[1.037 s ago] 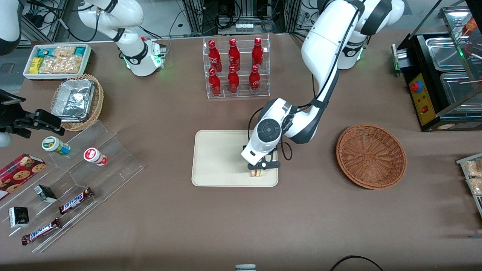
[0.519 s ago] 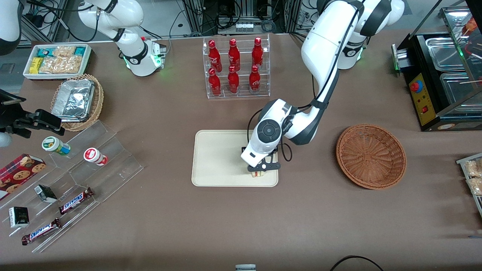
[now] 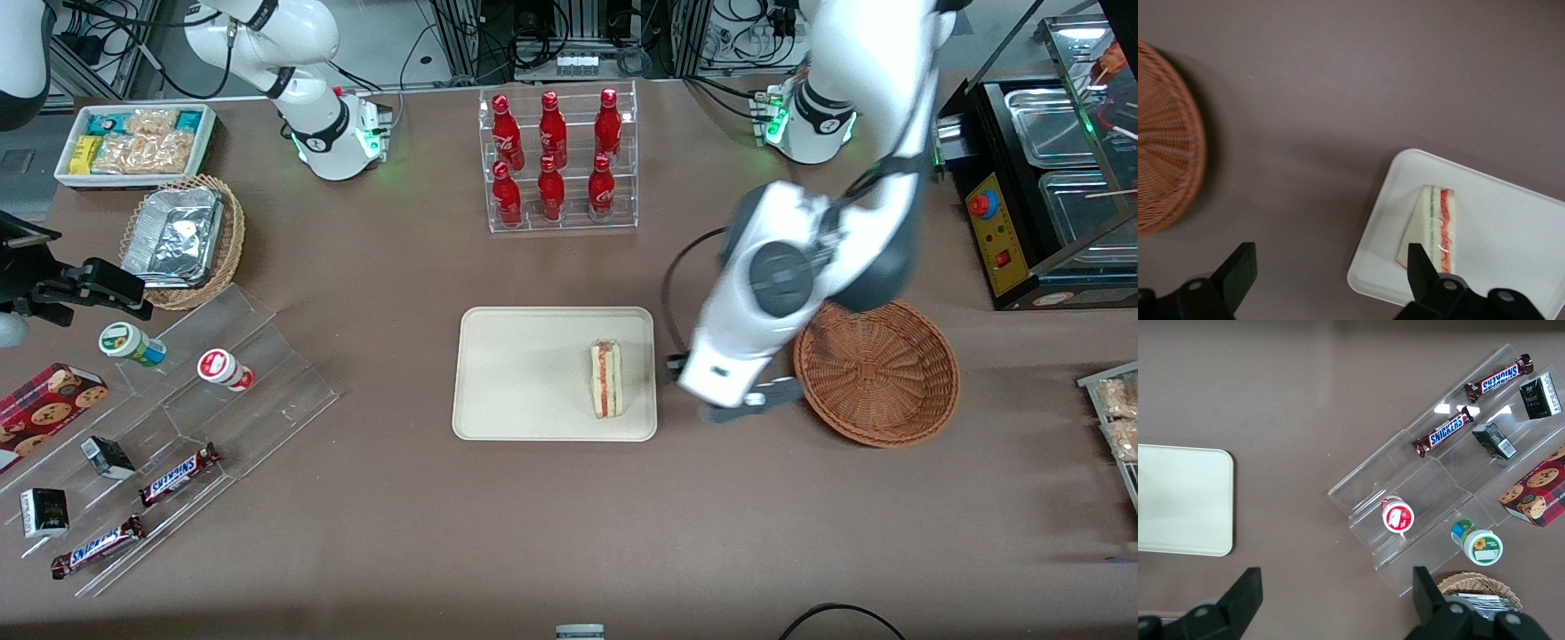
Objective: Place sandwich from basket to tray
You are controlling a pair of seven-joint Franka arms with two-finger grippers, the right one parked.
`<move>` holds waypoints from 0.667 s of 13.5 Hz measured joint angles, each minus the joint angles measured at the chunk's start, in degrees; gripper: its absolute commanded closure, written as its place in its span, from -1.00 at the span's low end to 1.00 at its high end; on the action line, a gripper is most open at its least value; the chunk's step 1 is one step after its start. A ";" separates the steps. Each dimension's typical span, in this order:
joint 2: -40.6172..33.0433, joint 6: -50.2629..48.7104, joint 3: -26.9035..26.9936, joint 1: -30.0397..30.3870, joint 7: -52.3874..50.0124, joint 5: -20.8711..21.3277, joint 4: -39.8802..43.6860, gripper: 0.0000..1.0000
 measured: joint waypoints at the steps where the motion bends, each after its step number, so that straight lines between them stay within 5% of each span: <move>1: -1.62 -1.58 0.40 1.85 0.59 0.42 -0.41 -1.00; 9: -17.05 -5.42 0.71 18.60 20.23 2.96 -11.77 -1.00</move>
